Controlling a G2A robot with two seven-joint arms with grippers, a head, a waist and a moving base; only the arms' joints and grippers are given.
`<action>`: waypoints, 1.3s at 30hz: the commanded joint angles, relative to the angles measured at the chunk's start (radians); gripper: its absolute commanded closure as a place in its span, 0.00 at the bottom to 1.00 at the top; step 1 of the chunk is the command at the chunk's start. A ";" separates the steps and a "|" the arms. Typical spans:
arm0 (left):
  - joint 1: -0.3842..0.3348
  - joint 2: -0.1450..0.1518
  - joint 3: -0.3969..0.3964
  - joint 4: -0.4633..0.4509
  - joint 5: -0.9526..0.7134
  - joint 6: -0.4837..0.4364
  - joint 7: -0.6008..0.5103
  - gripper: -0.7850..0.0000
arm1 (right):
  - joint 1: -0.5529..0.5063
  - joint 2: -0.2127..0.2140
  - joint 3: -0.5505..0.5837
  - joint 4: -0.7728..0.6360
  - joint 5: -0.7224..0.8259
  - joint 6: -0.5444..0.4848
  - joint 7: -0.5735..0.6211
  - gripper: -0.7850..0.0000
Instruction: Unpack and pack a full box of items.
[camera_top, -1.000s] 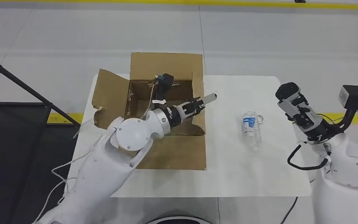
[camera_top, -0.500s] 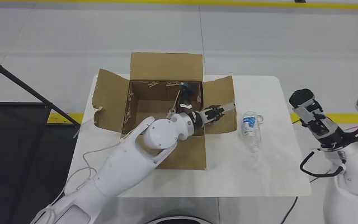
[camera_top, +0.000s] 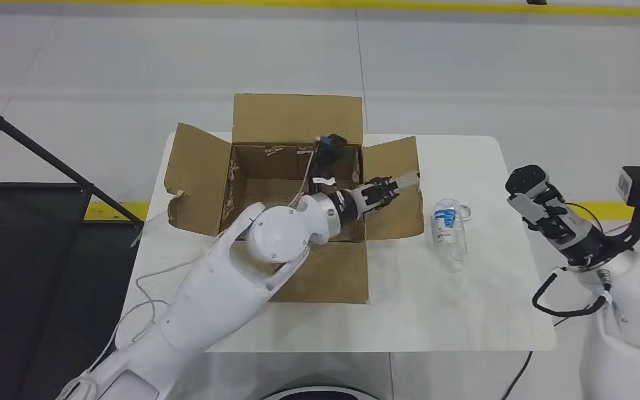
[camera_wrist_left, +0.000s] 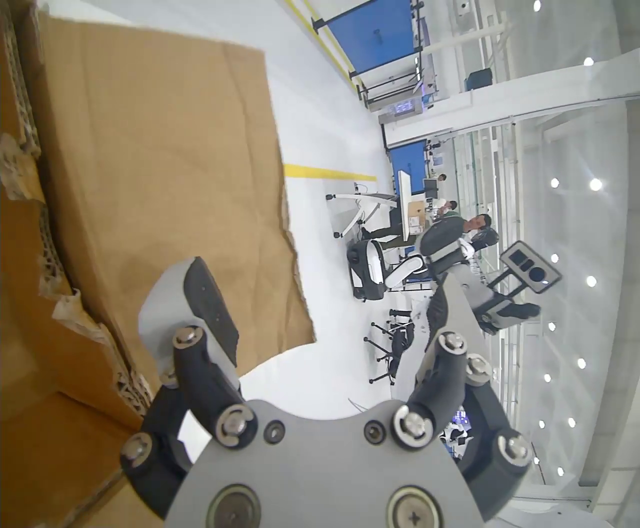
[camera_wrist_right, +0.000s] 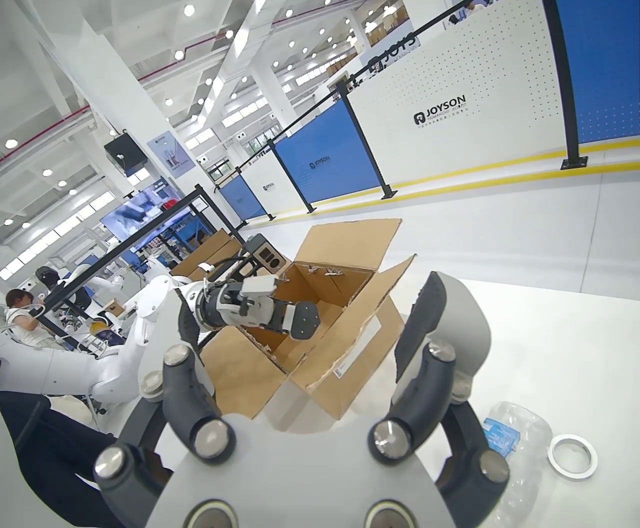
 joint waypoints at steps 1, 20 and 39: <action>0.040 0.013 -0.068 -0.076 0.003 0.001 -0.013 0.00 | 0.000 0.000 0.000 0.000 0.000 0.000 0.000 0.00; 0.465 0.089 -0.910 -0.500 -0.220 -0.112 -0.084 0.00 | 0.380 -0.001 -0.595 -0.111 -0.503 0.116 0.068 0.00; 0.754 0.075 -1.174 -0.462 -0.478 -0.279 -0.090 0.00 | 0.735 -0.076 -1.004 0.226 -0.581 0.255 0.059 0.00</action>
